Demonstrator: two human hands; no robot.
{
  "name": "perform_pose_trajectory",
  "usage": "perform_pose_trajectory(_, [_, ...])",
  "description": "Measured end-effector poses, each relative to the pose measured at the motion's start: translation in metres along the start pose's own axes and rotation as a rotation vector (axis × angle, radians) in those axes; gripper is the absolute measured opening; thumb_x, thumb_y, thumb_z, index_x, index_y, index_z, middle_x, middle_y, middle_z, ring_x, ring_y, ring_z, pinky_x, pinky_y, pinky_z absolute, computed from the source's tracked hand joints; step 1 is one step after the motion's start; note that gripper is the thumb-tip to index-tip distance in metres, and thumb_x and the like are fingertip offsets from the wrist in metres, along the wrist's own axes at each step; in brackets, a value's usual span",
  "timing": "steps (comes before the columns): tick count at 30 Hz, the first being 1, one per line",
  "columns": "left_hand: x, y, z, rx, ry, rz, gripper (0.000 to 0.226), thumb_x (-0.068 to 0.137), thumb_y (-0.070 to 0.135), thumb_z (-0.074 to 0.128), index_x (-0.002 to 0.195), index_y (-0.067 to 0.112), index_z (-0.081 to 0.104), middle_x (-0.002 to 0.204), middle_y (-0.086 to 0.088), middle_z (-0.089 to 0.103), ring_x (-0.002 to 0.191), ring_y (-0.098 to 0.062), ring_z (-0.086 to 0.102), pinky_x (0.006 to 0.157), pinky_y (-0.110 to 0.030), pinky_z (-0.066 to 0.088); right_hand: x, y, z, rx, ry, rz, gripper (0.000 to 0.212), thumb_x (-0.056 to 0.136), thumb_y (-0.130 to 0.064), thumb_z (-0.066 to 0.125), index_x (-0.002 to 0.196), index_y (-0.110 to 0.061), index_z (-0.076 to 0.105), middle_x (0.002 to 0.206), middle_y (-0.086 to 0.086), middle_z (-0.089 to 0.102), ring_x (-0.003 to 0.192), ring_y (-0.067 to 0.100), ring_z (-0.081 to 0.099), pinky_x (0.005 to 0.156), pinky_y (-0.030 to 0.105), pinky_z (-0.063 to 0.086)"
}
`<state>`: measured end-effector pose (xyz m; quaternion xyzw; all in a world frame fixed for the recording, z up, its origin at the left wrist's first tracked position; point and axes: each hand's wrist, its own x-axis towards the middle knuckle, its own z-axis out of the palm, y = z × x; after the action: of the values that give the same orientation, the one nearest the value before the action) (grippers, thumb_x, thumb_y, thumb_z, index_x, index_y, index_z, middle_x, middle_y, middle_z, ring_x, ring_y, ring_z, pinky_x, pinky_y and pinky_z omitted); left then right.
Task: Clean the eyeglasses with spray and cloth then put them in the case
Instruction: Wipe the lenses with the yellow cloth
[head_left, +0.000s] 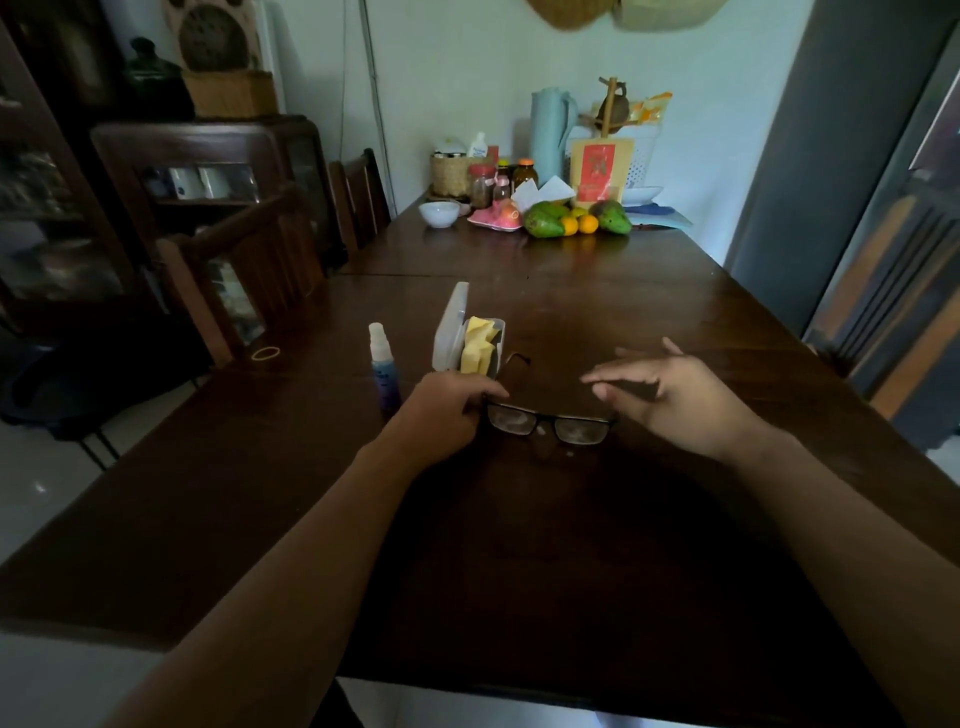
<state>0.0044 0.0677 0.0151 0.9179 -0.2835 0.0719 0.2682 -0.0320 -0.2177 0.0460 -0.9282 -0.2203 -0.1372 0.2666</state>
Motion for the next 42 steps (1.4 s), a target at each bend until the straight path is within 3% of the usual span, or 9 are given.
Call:
perform_pose_trajectory(3, [-0.001, -0.005, 0.001, -0.059, -0.012, 0.014, 0.045, 0.09, -0.001, 0.06, 0.122, 0.029, 0.064, 0.111, 0.022, 0.059, 0.096, 0.019, 0.051, 0.082, -0.004, 0.04, 0.032, -0.007, 0.004, -0.055, -0.077, 0.021, 0.028, 0.095, -0.042, 0.058, 0.122, -0.05, 0.06, 0.137, -0.021, 0.057, 0.146, 0.016, 0.03, 0.117, 0.045, -0.008])
perform_pose_trajectory(9, [-0.003, -0.01, 0.003, -0.209, -0.047, -0.069, 0.051, 0.09, 0.004, 0.061, 0.12, 0.045, 0.059, 0.116, 0.021, 0.061, 0.107, 0.007, 0.056, 0.085, -0.013, 0.041, 0.113, -0.027, 0.038, -0.155, -0.27, 0.069, 0.038, 0.095, -0.052, 0.052, 0.132, -0.051, 0.049, 0.152, -0.003, 0.044, 0.15, 0.031, -0.019, 0.116, 0.059, -0.009])
perform_pose_trajectory(16, [-0.004, -0.017, 0.005, -0.203, -0.105, -0.075, 0.049, 0.091, 0.015, 0.061, 0.117, 0.056, 0.053, 0.114, 0.029, 0.053, 0.103, 0.014, 0.048, 0.081, -0.01, 0.035, 0.176, -0.038, 0.083, -0.316, -0.33, 0.22, 0.027, 0.087, -0.047, 0.058, 0.107, -0.032, 0.069, 0.128, -0.006, 0.059, 0.143, 0.031, 0.017, 0.117, 0.047, 0.018])
perform_pose_trajectory(21, [-0.001, -0.018, 0.006, -0.206, -0.119, -0.072, 0.049, 0.09, 0.016, 0.062, 0.117, 0.056, 0.053, 0.12, 0.03, 0.052, 0.113, 0.005, 0.049, 0.084, -0.011, 0.033, 0.185, -0.043, 0.099, -0.435, -0.381, 0.332, 0.053, 0.082, -0.06, 0.061, 0.121, -0.025, 0.061, 0.125, 0.002, 0.054, 0.133, 0.034, 0.024, 0.103, 0.052, 0.029])
perform_pose_trajectory(26, [-0.001, -0.018, 0.006, -0.22, -0.126, -0.05, 0.047, 0.089, 0.015, 0.062, 0.118, 0.052, 0.055, 0.125, 0.023, 0.056, 0.118, 0.0, 0.051, 0.096, -0.024, 0.043, 0.188, -0.047, 0.099, -0.406, -0.309, 0.333, 0.024, 0.092, -0.031, 0.057, 0.112, -0.021, 0.066, 0.118, 0.006, 0.059, 0.127, 0.032, 0.036, 0.102, 0.049, 0.034])
perform_pose_trajectory(29, [-0.002, -0.016, 0.005, -0.225, -0.125, -0.037, 0.047, 0.089, 0.014, 0.062, 0.117, 0.052, 0.054, 0.125, 0.024, 0.055, 0.118, 0.0, 0.05, 0.094, -0.022, 0.042, 0.185, -0.046, 0.09, -0.245, -0.224, 0.329, 0.02, 0.093, -0.029, 0.061, 0.11, -0.024, 0.07, 0.115, 0.003, 0.063, 0.123, 0.029, 0.046, 0.101, 0.044, 0.042])
perform_pose_trajectory(32, [-0.003, -0.016, 0.005, -0.243, -0.124, -0.028, 0.045, 0.091, 0.015, 0.062, 0.117, 0.051, 0.055, 0.127, 0.022, 0.056, 0.119, 0.0, 0.05, 0.095, -0.022, 0.041, 0.175, -0.044, 0.07, -0.005, -0.08, 0.316, 0.021, 0.093, -0.025, 0.063, 0.11, -0.019, 0.073, 0.111, 0.002, 0.069, 0.118, 0.022, 0.053, 0.099, 0.025, 0.03])
perform_pose_trajectory(38, [-0.002, -0.013, -0.002, -0.274, -0.176, -0.014, 0.042, 0.094, 0.007, 0.056, 0.115, 0.043, 0.061, 0.126, 0.015, 0.06, 0.115, 0.0, 0.053, 0.093, -0.021, 0.043, 0.128, -0.046, 0.023, 0.744, 0.066, 0.423, 0.021, 0.096, -0.014, 0.062, 0.115, -0.01, 0.068, 0.107, 0.007, 0.072, 0.096, 0.015, 0.064, 0.085, 0.03, 0.053])
perform_pose_trajectory(42, [-0.001, -0.007, -0.006, -0.189, -0.161, -0.014, 0.037, 0.094, 0.007, 0.057, 0.116, 0.036, 0.064, 0.123, 0.014, 0.064, 0.112, 0.002, 0.054, 0.097, -0.022, 0.04, 0.082, -0.035, 0.0, 0.984, 0.078, 0.44, 0.022, 0.097, -0.013, 0.057, 0.118, -0.01, 0.065, 0.087, 0.002, 0.072, 0.078, 0.015, 0.065, 0.078, 0.031, 0.06])
